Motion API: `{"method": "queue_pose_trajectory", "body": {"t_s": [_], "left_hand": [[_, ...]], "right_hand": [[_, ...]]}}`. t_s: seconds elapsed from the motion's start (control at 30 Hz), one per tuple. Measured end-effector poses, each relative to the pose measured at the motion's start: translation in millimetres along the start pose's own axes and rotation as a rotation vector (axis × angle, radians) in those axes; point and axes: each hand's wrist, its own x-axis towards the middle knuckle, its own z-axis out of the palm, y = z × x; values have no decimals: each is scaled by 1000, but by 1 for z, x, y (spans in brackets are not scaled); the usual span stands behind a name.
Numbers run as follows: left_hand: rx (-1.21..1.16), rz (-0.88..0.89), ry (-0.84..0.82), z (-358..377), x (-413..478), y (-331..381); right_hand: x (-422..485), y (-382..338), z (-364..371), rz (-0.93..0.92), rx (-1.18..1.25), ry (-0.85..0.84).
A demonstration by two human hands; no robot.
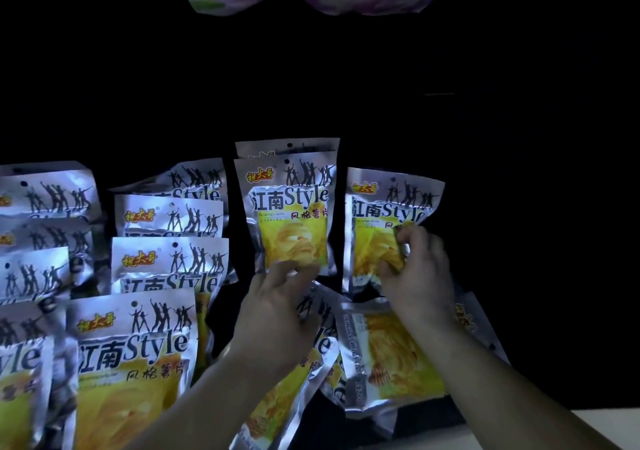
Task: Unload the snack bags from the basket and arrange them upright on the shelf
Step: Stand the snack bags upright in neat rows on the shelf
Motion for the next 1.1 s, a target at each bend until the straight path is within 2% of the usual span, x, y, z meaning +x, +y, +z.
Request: {"method": "queue_pose_trajectory", "body": {"t_s": [0.1,0.17,0.3,0.5,0.67,0.77,0.83,0.97,1.1], "left_hand": [[70,34,-25,4,0,-3],[110,49,-37,4,2,-2],[164,66,-6,5,3,0],[95,102,74,4,12,3],[-57,75,97,5,28,12],[-107,37,120,6,30,10],[-59,45,136,8,26,5],[34,29,112,11,15,-5],[-6,-4,69,7,13,-5]], "right_hand": [[-6,-1,-6,-117,-227,55],[-15,-6,-7,-107,-243,-1],[-23,-6,-2,108,-54,-130],[7,7,11,258,373,-197],[19,14,19,225,466,-187],[22,12,17,200,531,-236],[16,15,17,151,459,-216],[5,18,16,29,-52,-91],[7,11,15,57,-38,-116]]}}
